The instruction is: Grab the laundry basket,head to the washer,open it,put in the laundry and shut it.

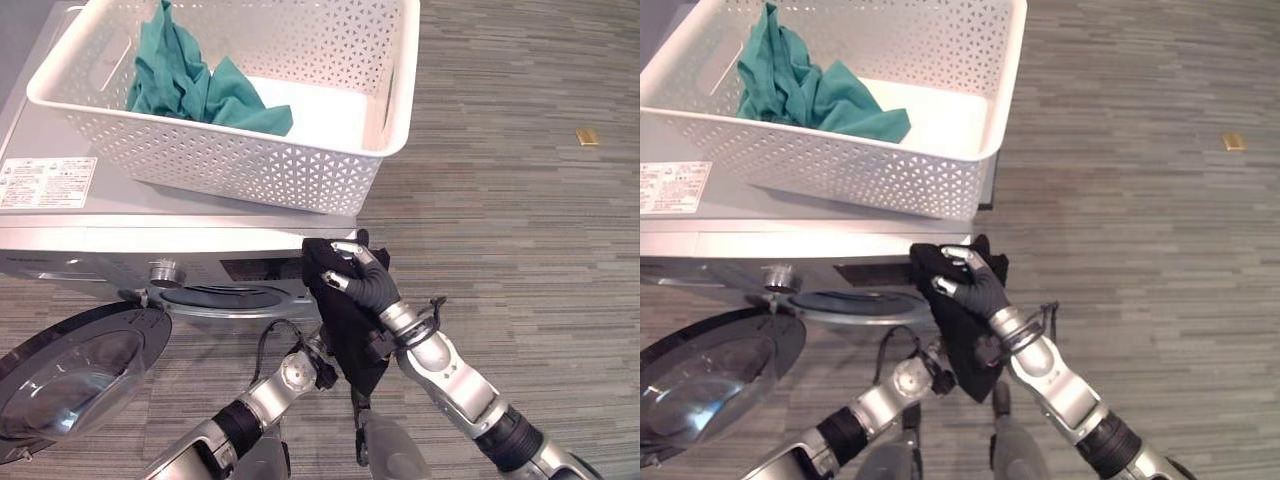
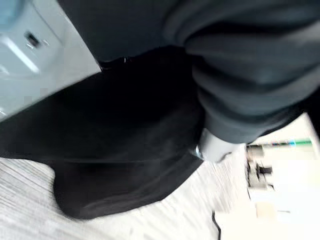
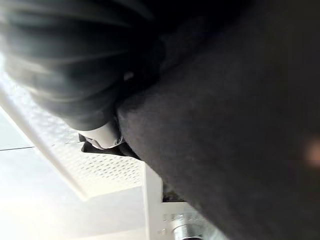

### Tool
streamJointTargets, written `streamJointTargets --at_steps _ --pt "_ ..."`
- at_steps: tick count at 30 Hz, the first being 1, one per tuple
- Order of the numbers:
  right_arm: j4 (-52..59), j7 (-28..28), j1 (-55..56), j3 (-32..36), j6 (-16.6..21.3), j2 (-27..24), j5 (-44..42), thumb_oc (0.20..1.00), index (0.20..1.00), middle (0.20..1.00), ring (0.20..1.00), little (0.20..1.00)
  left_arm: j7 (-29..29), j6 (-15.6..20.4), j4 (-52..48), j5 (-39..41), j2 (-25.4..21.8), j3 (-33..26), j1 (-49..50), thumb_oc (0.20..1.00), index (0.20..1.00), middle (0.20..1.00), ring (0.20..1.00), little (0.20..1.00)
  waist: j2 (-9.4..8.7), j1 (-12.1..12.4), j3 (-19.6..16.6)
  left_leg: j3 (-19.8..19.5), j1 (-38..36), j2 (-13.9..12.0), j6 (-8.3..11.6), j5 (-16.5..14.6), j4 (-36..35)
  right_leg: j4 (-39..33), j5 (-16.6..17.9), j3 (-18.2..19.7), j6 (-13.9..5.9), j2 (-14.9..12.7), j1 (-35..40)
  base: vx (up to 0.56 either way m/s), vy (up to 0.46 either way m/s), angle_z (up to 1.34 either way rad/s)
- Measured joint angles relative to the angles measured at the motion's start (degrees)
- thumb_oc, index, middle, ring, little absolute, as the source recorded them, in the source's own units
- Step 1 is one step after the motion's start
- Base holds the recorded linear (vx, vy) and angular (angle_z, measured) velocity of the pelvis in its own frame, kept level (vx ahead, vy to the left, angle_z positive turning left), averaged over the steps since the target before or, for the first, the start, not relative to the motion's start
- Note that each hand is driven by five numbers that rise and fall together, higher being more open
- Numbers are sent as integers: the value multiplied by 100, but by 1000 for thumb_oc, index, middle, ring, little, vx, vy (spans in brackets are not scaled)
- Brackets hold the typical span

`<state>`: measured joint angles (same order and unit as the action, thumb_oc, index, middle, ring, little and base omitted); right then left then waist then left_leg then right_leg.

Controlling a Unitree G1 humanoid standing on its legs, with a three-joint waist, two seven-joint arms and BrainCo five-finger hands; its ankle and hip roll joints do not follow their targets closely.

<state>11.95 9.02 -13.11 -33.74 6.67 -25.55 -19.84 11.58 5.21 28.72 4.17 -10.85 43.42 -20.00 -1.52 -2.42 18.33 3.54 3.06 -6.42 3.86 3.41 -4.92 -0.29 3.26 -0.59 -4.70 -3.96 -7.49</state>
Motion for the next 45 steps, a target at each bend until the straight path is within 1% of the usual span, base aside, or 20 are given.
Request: streamJointTargets --at_steps 1,7,11,13,14,15,19,20,21,23,25,26,30,31,34,37,39,42,43,45 --pt "-11 -2 163 73 3 -1 2 1000 1000 1000 1000 1000 77 11 160 17 -2 -1 7 200 200 200 200 200 -34 1 19 -1 -2 -8 2 1 -5 -20 5 -5 4 8 9 0 0 0" --pt "-150 -48 493 194 28 -136 -8 1000 1000 1000 1000 1000 198 47 334 85 -34 -463 273 200 200 200 200 200 -65 -24 35 21 -58 -7 2 0 -23 -57 13 9 -2 5 63 0 0 0" --pt "-176 -42 1125 875 235 -141 59 1000 1000 1000 1000 1000 334 198 261 268 -249 -799 544 200 200 200 200 200 -67 -18 34 23 -120 -7 3 -18 -25 -97 14 6 -5 2 146 0 0 0" --pt "-274 4 1562 1306 256 -155 305 1000 1000 1000 1000 1000 377 252 186 362 -311 -1155 813 200 200 200 200 200 -70 -39 32 28 -119 -5 3 -25 -26 -104 16 9 -10 -1 146 0 0 0" --pt "-274 4 1562 1306 256 -155 305 1000 1000 1000 1000 1000 377 252 186 362 -311 -1155 813 200 200 200 200 200 -70 -39 32 28 -119 -5 3 -25 -26 -104 16 9 -10 -1 146 6 44 -1" --pt "-405 227 2120 1822 264 -174 882 1000 1000 1000 1000 1000 571 370 143 575 -348 -1574 1172 200 200 200 200 200 -73 -121 30 34 -110 -5 -1 -32 -27 -121 18 10 -11 -5 143 0 0 0" --pt "-596 358 2594 2157 337 -175 1331 1000 1000 1000 1000 1000 622 502 60 960 -509 -1927 1512 200 200 200 200 200 -83 -230 25 126 -120 -6 0 -43 -29 -135 38 92 -21 4 111 2 28 -12" --pt "-1024 343 2695 2309 413 -173 1582 1000 1000 1000 1000 1000 564 596 -108 1169 -511 -2178 1740 200 200 200 200 200 -107 -239 15 200 -131 -6 -2 -60 -29 -136 46 167 -25 9 80 30 12 -20" --pt "-2107 354 2976 2661 344 -173 1795 1000 1000 1000 1000 1000 522 738 -419 1400 -527 -2519 2157 200 200 200 200 200 -120 -285 8 215 -133 -3 3 -74 -29 -141 47 175 -26 4 82 31 -1 -16" --pt "-3123 343 3265 2815 213 -197 2032 1000 1000 1000 1000 1000 356 768 -752 1776 -651 -2841 2645 200 200 200 200 200 -161 -292 14 220 -164 -19 2 -88 -30 -227 69 173 -17 17 153 14 -1 -2" --pt "-3659 341 3349 2837 184 -46 2058 1000 1000 1000 1000 1000 289 801 -755 2020 -691 -2882 2843 200 200 200 200 200 -180 -262 11 220 -157 -22 2 -90 -30 -280 101 173 -16 16 169 -21 -4 1" --pt "-3943 331 3226 2835 170 154 1940 1000 1000 1000 1000 1000 255 847 -653 2111 -528 -2941 2810 200 200 200 200 200 -194 -248 9 209 -101 -17 11 -82 -30 -328 141 165 -22 7 146 -57 -8 3" --pt "-3993 327 2689 2558 160 670 1586 1000 1000 1000 1000 1000 309 891 41 2548 26 -3112 2252 200 200 200 200 200 -284 -149 18 191 178 -10 70 -15 -29 -459 304 165 -16 5 -72 -88 -10 1" --pt "-3990 380 2352 2429 157 791 1396 1000 1000 1000 1000 1000 410 962 252 2740 211 -3118 1957 200 200 200 200 200 -362 -151 52 191 406 -10 78 8 38 -435 352 170 -12 11 -279 -131 -30 -3" --pt "-3708 550 1508 1821 179 964 925 1000 1000 1000 1000 1000 795 1023 657 2972 278 -3152 941 200 200 200 200 200 -721 -145 486 178 759 -33 112 129 77 -439 511 167 27 41 -621 -86 -20 1" --pt "-3494 609 1209 1331 220 1108 651 1000 1000 1000 1000 1000 1179 1219 1213 3290 341 -3576 -71 200 200 200 200 200 -972 -145 862 161 920 -65 149 177 57 -458 582 145 55 73 -769 -45 2 2" --pt "-3484 703 1220 1265 222 1117 455 1000 1000 1000 1000 1000 1389 1358 1400 3524 297 -3901 -412 200 200 200 200 200 -1005 -190 890 182 914 -88 152 175 29 -458 585 145 58 102 -792 -35 9 -7" --pt "-3186 719 1205 931 343 1060 244 1000 1000 1000 1000 1000 1882 1519 1930 3716 -64 -4891 -1297 200 200 200 200 200 -1147 -315 923 180 1041 -157 195 203 -18 -457 601 128 78 162 -933 -2 -3 -2" --pt "-3019 706 1322 907 412 1007 243 1000 1000 1000 1000 1000 2082 1596 1888 3843 -385 -4983 -1560 200 200 200 200 200 -1157 -327 915 179 1093 -193 209 211 -19 -458 606 121 86 198 -983 0 0 0" --pt "-3026 694 1324 850 446 882 239 1000 1000 1000 1000 1000 2355 1694 1484 3839 -711 -5049 -1577 200 200 200 200 200 -1157 -332 916 187 1099 -223 217 205 -18 -458 606 113 86 229 -997 -24 -8 -4"
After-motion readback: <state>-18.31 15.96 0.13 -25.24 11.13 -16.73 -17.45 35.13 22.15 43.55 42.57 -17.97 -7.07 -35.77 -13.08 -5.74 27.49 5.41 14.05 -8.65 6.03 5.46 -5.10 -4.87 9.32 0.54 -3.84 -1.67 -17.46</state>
